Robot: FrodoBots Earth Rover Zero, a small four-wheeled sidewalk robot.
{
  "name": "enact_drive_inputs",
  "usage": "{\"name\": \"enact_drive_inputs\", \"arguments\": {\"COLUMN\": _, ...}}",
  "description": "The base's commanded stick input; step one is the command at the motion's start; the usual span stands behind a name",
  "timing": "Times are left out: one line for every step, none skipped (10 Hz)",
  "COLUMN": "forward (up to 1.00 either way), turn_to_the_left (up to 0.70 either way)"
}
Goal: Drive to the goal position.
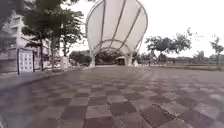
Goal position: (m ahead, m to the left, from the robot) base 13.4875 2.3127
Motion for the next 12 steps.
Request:
{"name": "enact_drive_inputs", "arguments": {"forward": 1.0, "turn_to_the_left": 0.0}}
{"name": "enact_drive_inputs", "arguments": {"forward": 1.0, "turn_to_the_left": 0.0}}
{"name": "enact_drive_inputs", "arguments": {"forward": 1.0, "turn_to_the_left": 0.0}}
{"name": "enact_drive_inputs", "arguments": {"forward": 1.0, "turn_to_the_left": 0.0}}
{"name": "enact_drive_inputs", "arguments": {"forward": 1.0, "turn_to_the_left": 0.0}}
{"name": "enact_drive_inputs", "arguments": {"forward": 1.0, "turn_to_the_left": 0.0}}
{"name": "enact_drive_inputs", "arguments": {"forward": 1.0, "turn_to_the_left": 0.0}}
{"name": "enact_drive_inputs", "arguments": {"forward": 1.0, "turn_to_the_left": 0.0}}
{"name": "enact_drive_inputs", "arguments": {"forward": 1.0, "turn_to_the_left": 0.0}}
{"name": "enact_drive_inputs", "arguments": {"forward": 1.0, "turn_to_the_left": 0.0}}
{"name": "enact_drive_inputs", "arguments": {"forward": 1.0, "turn_to_the_left": 0.0}}
{"name": "enact_drive_inputs", "arguments": {"forward": 1.0, "turn_to_the_left": 0.0}}
